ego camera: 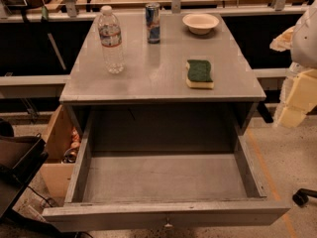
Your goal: Place sponge into top drawer
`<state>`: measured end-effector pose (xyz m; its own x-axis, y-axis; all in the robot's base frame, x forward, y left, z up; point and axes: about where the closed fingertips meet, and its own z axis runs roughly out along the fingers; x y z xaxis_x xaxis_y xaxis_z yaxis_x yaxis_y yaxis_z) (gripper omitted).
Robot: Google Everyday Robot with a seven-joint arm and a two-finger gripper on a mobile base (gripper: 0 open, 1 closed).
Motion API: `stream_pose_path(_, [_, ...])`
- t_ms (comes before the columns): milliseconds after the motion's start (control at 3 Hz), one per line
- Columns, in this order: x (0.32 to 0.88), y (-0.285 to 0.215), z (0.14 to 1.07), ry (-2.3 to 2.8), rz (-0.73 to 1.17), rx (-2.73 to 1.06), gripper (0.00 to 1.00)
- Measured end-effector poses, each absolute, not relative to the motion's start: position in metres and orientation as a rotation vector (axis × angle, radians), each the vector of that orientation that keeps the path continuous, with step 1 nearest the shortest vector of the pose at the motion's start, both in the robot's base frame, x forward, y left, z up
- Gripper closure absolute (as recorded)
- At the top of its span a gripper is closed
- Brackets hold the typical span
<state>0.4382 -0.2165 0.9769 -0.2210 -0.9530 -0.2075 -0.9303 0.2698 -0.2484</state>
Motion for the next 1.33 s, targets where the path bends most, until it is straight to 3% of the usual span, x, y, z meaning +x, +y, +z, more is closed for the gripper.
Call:
stream_pose_path(667, [0.464, -0.220, 0.971, 2.261, -0.052, -1.522, 0.00])
stream_pose_path(1333, [0.584, -0.225, 0.939, 2.302, 0.196, -0.832, 0.00])
